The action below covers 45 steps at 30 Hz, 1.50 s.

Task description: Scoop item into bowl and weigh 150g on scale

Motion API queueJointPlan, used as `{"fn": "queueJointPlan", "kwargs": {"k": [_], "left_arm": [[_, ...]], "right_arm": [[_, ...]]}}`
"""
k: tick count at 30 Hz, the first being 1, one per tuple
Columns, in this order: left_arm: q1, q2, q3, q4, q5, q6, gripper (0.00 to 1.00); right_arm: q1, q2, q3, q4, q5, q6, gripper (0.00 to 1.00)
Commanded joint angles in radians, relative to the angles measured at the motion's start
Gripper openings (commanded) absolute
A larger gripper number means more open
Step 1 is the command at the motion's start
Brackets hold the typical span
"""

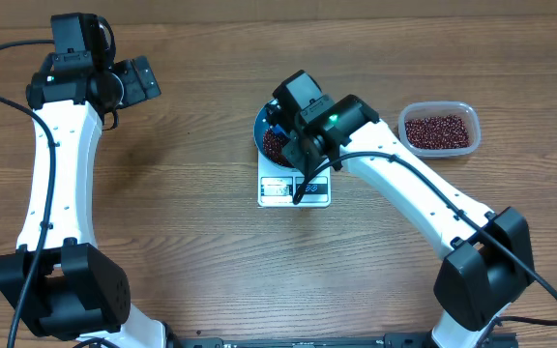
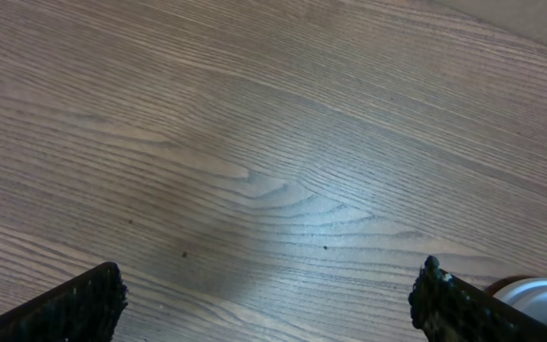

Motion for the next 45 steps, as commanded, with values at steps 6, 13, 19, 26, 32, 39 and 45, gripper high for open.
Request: {"fn": "queueJointPlan", "kwargs": {"k": [6, 13, 19, 26, 32, 39, 45], "left_arm": [[-0.008, 0.009, 0.007, 0.002, 0.004, -0.003, 1.00], [-0.008, 0.009, 0.007, 0.002, 0.004, -0.003, 1.00], [-0.008, 0.009, 0.007, 0.002, 0.004, -0.003, 1.00], [-0.008, 0.009, 0.007, 0.002, 0.004, -0.003, 1.00], [-0.008, 0.009, 0.007, 0.002, 0.004, -0.003, 1.00], [-0.008, 0.009, 0.007, 0.002, 0.004, -0.003, 1.00], [-0.008, 0.009, 0.007, 0.002, 0.004, -0.003, 1.00]], "right_arm": [[-0.072, -0.010, 0.011, 0.014, -0.159, 0.035, 0.04], [-0.077, -0.010, 0.020, 0.019, -0.217, 0.069, 0.04], [-0.109, -0.010, 0.030, 0.018, -0.245, 0.124, 0.04], [-0.158, -0.010, 0.078, 0.016, -0.304, 0.183, 0.04], [-0.203, -0.010, 0.091, 0.017, -0.449, 0.194, 0.04], [-0.230, -0.016, 0.106, 0.006, -0.471, 0.192, 0.04], [-0.230, -0.020, 0.144, -0.010, -0.471, 0.186, 0.04]]}}
